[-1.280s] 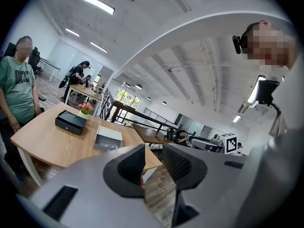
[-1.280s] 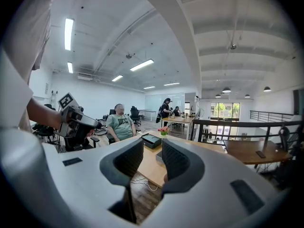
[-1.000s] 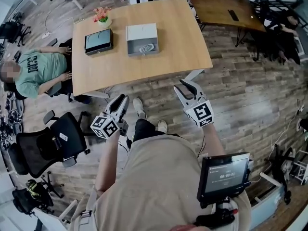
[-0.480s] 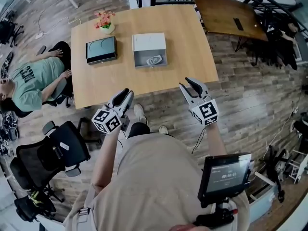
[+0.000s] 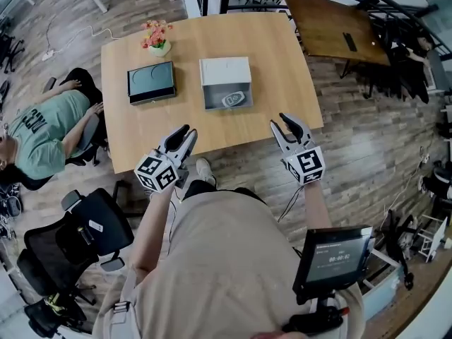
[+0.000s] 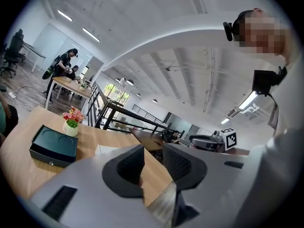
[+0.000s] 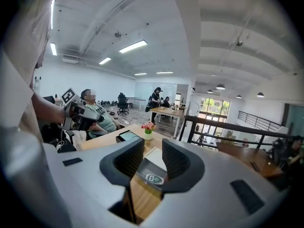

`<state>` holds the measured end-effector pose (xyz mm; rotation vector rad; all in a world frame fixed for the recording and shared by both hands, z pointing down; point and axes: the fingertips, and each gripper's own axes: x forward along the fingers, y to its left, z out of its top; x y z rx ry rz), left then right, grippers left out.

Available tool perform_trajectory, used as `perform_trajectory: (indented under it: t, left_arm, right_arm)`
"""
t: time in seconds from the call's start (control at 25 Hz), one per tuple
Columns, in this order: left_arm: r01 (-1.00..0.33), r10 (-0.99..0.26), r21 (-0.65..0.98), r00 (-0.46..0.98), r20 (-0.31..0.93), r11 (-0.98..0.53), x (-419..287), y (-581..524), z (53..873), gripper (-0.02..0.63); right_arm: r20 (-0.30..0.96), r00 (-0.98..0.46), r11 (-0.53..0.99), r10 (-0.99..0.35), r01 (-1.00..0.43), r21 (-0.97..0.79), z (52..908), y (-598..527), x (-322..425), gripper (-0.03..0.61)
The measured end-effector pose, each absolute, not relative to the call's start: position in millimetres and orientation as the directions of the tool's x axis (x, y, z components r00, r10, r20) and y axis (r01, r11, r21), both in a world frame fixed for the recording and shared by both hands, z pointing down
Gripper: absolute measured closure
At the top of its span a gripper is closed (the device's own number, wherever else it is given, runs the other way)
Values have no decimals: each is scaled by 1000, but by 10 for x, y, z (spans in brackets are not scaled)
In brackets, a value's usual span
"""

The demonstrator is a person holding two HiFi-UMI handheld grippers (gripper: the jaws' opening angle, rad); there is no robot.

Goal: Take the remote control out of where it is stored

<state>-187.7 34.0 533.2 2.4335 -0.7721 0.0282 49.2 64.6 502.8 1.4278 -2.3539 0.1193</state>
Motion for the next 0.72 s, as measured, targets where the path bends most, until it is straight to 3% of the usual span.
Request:
perform_trajectory:
  t: [0.52,0.72]
  left_arm:
    - [-504,-492,530,853,177,-682,-2032,-37,5435,508]
    - [-524,-500,531,842,205,-666,-2018,0,5443,508]
  right_arm:
    - [409,-404,511,-818,-837,196,5124,229,246,466]
    - [417,-464,562,-781,-813,149,5248,129,201,466]
